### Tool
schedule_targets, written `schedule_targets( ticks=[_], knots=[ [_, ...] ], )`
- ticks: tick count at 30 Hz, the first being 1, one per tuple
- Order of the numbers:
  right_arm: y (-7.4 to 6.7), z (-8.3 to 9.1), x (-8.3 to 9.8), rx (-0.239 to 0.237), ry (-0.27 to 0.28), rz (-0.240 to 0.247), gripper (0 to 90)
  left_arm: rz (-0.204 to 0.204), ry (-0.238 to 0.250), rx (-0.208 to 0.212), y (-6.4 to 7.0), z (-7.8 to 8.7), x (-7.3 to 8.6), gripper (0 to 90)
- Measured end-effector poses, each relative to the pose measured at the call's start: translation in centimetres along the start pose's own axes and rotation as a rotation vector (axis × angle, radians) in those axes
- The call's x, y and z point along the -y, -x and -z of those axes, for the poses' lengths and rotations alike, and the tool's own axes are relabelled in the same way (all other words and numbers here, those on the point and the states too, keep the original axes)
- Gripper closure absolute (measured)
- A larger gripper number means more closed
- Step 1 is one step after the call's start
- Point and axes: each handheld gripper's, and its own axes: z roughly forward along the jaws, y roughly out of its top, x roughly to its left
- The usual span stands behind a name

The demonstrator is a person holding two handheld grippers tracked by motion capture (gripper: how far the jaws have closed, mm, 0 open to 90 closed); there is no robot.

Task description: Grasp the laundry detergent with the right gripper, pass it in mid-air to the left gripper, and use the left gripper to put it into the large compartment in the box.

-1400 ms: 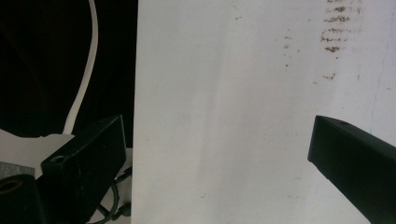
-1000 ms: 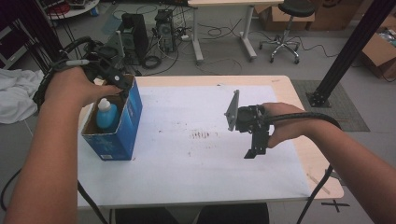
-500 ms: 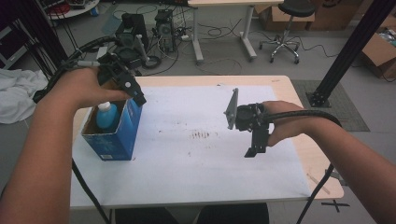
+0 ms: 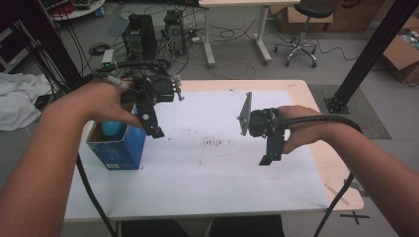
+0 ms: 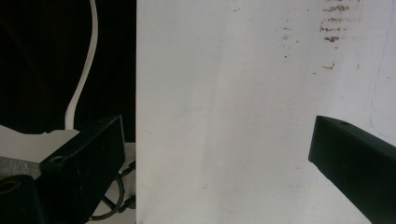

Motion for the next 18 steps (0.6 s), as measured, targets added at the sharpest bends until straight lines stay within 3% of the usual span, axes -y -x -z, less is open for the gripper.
schedule_targets(
  ticks=[2,18],
  knots=[
    [0.0,0.0,0.0,0.002,-0.002,-0.003,3.7,-0.028,0.001,-0.001,0.2,-0.2,-0.1,0.1],
    [0.2,0.1,0.1,0.004,-0.002,-0.015,3.8,-0.146,-0.012,0.024,2.1,-1.3,-0.9,0.1]
  ],
)
